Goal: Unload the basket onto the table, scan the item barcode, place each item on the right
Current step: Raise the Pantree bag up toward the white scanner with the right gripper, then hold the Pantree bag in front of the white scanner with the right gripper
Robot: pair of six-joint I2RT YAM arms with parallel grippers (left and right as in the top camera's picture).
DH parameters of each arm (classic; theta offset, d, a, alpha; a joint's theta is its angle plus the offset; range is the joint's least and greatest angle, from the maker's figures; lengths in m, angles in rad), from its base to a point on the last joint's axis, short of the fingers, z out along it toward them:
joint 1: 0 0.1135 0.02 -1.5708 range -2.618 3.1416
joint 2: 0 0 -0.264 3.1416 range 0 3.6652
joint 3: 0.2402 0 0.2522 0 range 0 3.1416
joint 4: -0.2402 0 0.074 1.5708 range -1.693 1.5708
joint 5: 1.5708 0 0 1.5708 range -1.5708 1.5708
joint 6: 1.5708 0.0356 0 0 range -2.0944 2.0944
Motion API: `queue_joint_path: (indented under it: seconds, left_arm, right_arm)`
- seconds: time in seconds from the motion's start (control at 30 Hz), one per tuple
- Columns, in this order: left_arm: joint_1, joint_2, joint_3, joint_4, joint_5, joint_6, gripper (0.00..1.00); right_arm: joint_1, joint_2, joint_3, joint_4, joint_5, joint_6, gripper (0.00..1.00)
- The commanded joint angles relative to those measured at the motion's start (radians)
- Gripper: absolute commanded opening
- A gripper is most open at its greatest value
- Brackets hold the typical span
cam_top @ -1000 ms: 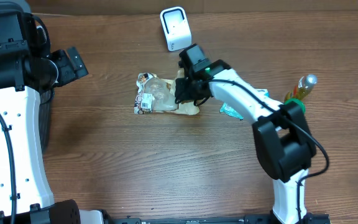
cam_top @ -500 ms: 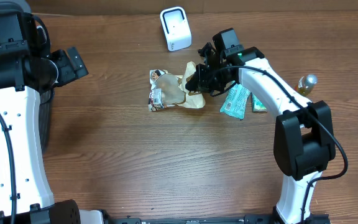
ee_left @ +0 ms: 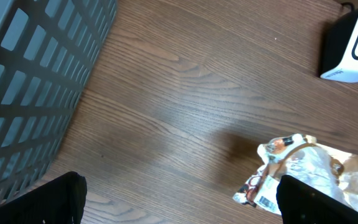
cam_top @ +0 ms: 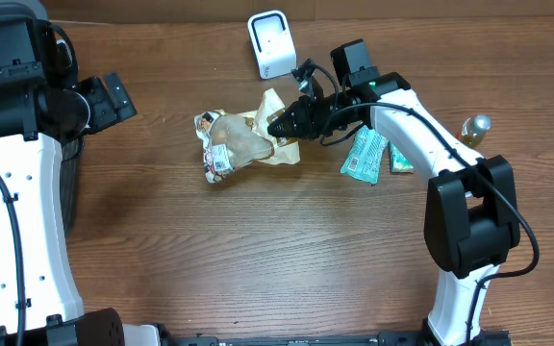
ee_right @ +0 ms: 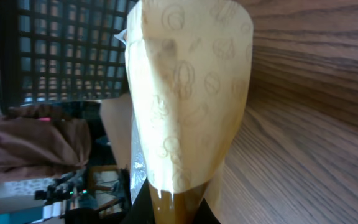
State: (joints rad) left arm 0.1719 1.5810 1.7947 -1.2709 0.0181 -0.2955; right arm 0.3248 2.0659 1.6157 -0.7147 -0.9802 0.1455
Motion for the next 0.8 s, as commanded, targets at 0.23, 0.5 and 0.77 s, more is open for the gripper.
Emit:
queue_joint_path:
  seconds: [0.23,0.5,0.77]
  left_arm:
    - [-0.002,0.001,0.007,0.000,0.000,0.011,0.99]
    - [-0.002,0.001,0.007,0.000,0.000,0.011,1.00]
    - [-0.002,0.001,0.007,0.000,0.000,0.011,1.00]
  right_arm:
    - [0.023,-0.059,0.438,-0.040,0.113,-0.145,0.04]
    - [0.079,-0.055,0.452,0.101,0.623,-0.467,0.04]
    - [0.095,0.014,0.452,0.307,0.856,-0.581,0.04]
